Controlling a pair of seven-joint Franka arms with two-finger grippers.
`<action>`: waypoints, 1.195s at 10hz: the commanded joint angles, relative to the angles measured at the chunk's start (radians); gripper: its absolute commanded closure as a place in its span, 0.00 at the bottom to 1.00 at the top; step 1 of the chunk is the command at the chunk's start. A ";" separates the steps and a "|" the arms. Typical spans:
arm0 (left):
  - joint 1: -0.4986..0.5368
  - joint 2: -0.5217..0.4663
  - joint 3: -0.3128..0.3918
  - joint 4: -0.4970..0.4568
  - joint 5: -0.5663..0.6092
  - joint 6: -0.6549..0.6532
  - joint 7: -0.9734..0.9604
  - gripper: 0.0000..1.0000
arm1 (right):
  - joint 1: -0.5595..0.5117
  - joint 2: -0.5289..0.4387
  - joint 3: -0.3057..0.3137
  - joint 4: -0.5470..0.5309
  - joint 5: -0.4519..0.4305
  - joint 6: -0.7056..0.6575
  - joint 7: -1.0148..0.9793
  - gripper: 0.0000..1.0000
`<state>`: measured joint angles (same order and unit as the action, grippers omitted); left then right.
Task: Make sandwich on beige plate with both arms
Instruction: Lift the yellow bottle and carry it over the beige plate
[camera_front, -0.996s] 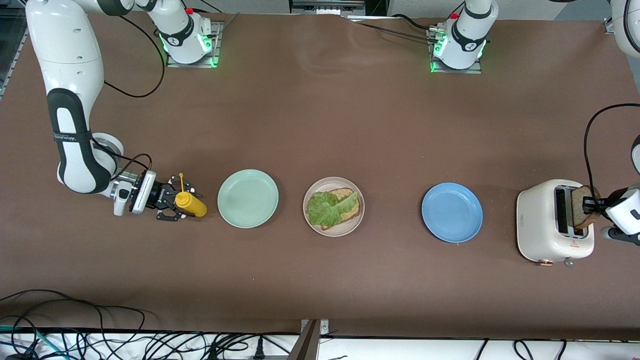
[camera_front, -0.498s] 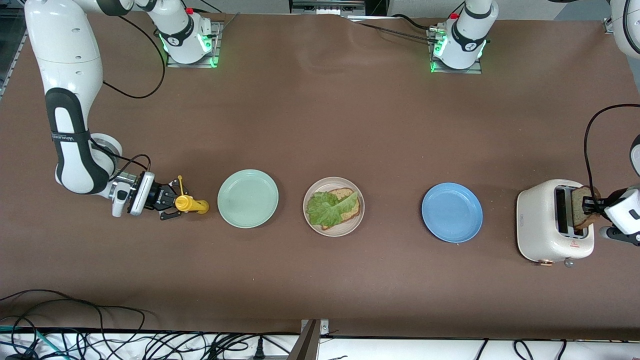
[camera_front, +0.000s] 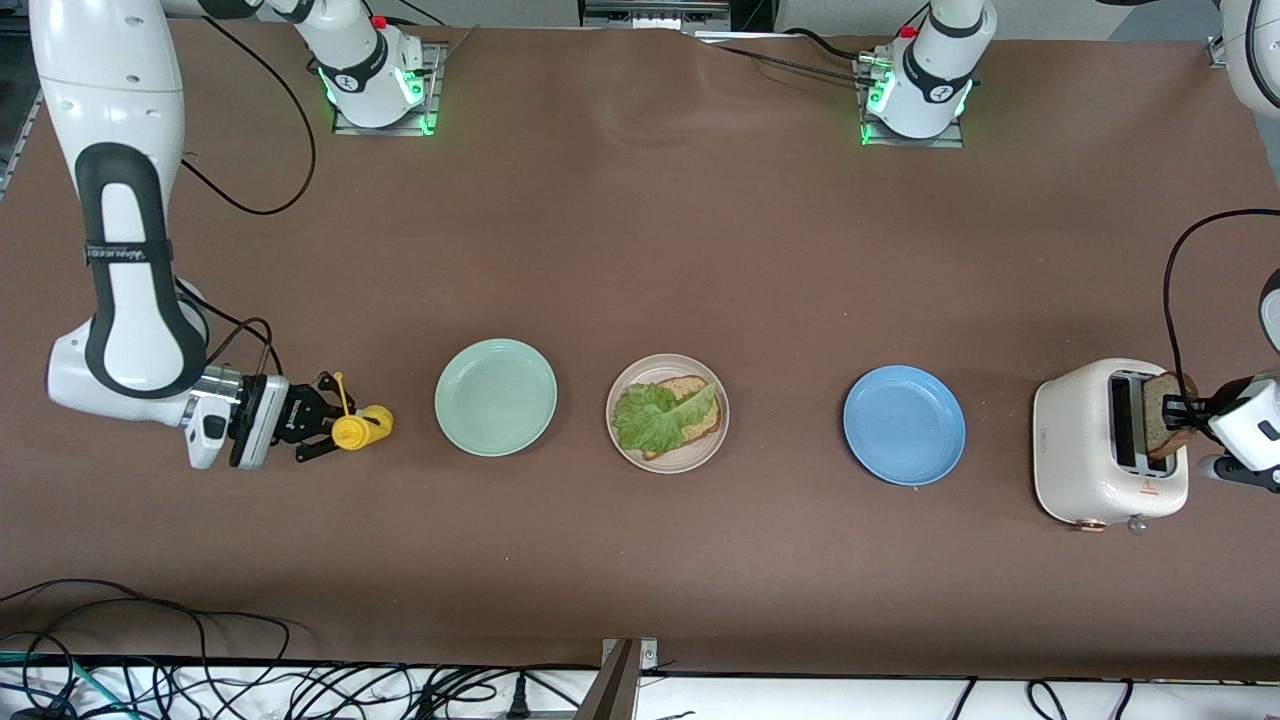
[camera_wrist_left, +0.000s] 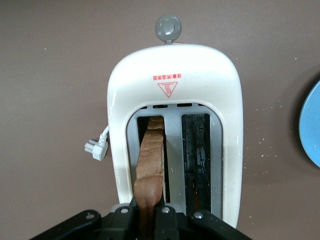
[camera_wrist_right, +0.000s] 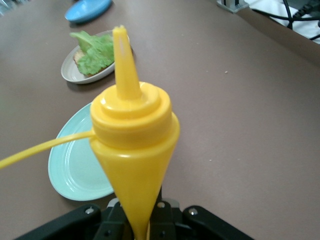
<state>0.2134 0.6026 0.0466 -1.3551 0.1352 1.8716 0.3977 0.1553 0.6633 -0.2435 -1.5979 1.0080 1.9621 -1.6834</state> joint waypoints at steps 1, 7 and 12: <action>0.004 0.014 -0.011 0.036 -0.023 -0.020 -0.034 1.00 | 0.084 -0.007 0.009 0.109 -0.183 0.020 0.192 1.00; -0.008 0.010 -0.020 0.051 -0.023 -0.055 -0.074 1.00 | 0.348 0.002 0.006 0.237 -0.855 0.020 0.646 1.00; -0.006 0.010 -0.034 0.123 -0.014 -0.129 -0.073 1.00 | 0.600 0.064 0.009 0.237 -1.427 -0.057 0.911 1.00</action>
<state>0.2071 0.6026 0.0183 -1.2905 0.1352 1.7892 0.3314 0.6671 0.6901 -0.2204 -1.3846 -0.2743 1.9335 -0.8573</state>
